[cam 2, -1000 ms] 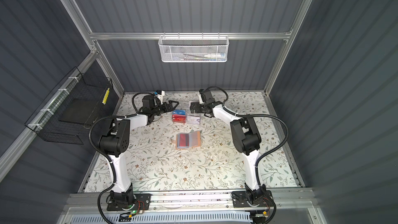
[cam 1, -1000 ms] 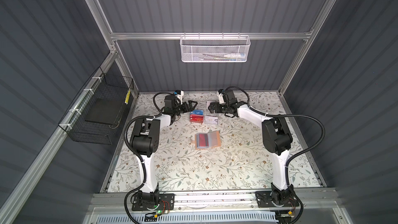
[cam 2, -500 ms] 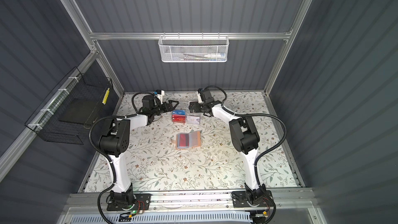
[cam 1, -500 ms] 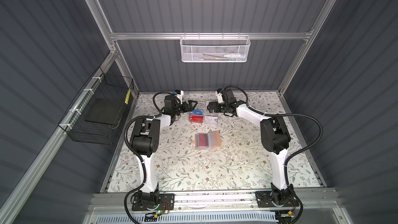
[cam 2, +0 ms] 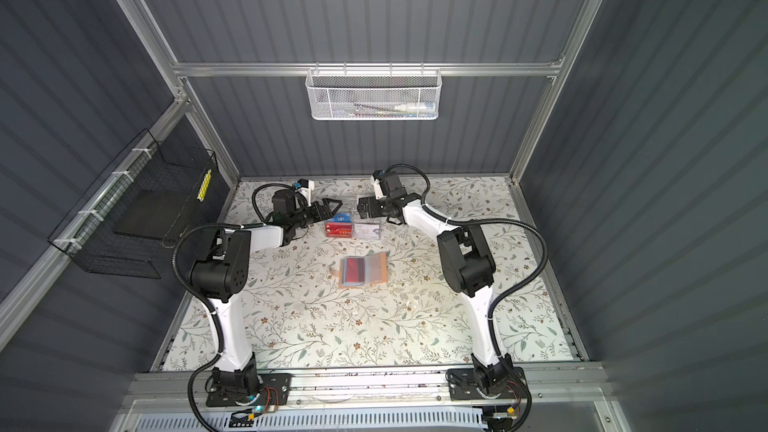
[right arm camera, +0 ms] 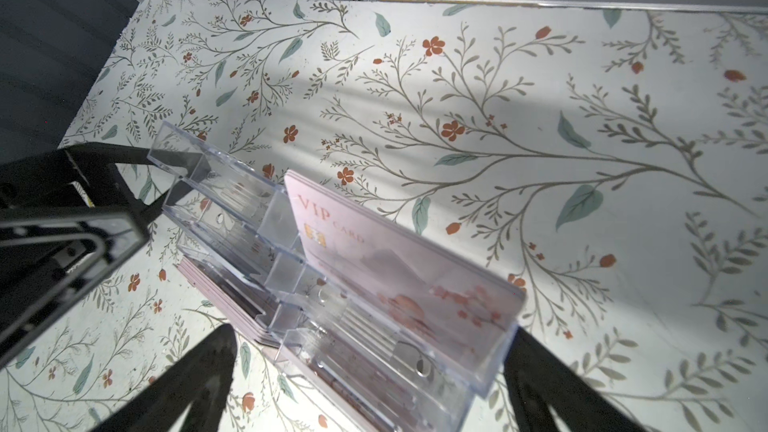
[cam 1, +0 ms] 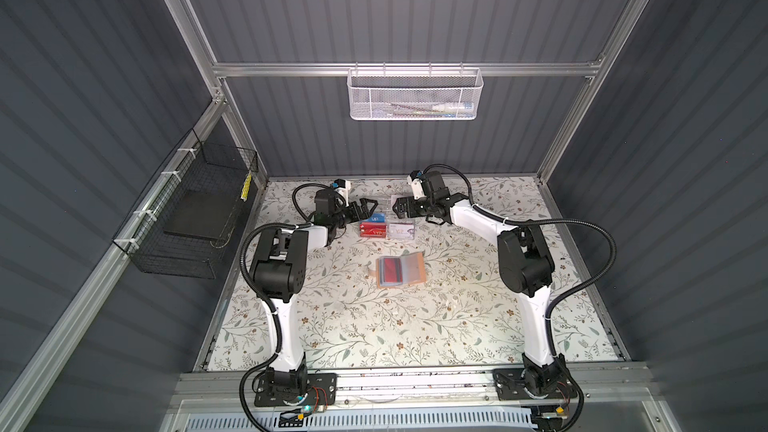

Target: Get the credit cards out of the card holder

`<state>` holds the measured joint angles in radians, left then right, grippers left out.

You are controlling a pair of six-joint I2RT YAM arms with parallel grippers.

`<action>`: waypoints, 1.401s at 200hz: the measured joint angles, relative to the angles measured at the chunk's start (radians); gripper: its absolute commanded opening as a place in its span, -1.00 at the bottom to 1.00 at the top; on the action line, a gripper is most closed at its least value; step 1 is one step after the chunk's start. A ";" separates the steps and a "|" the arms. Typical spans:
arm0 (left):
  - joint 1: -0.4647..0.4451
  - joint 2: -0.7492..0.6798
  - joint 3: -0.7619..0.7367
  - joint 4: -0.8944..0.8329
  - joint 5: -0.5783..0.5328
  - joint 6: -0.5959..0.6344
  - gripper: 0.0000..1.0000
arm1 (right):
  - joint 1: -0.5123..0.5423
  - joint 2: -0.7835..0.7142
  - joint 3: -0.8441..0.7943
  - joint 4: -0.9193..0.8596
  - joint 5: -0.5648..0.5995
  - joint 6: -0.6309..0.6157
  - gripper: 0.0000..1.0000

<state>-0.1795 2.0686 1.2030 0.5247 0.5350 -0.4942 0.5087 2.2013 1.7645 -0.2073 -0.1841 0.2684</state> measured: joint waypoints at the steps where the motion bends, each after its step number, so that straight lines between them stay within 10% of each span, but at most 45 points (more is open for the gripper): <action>1: 0.000 0.000 -0.001 0.000 0.000 0.000 1.00 | 0.000 0.000 0.000 0.000 0.000 0.000 0.98; 109: 0.005 -0.170 -0.087 -0.154 -0.164 0.004 1.00 | 0.010 -0.038 -0.051 -0.001 0.013 -0.008 0.98; 192: 0.003 -0.438 -0.275 -0.203 -0.164 -0.077 1.00 | 0.013 -0.353 -0.337 0.026 0.069 0.031 0.98; 280: -0.205 -0.623 -0.526 -0.118 -0.129 -0.345 1.00 | 0.237 -0.565 -0.679 0.012 0.262 0.086 0.98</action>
<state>-0.3843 1.4456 0.6765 0.4068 0.4057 -0.8394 0.7460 1.6367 1.0859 -0.1951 0.0776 0.3542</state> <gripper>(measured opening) 0.998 0.989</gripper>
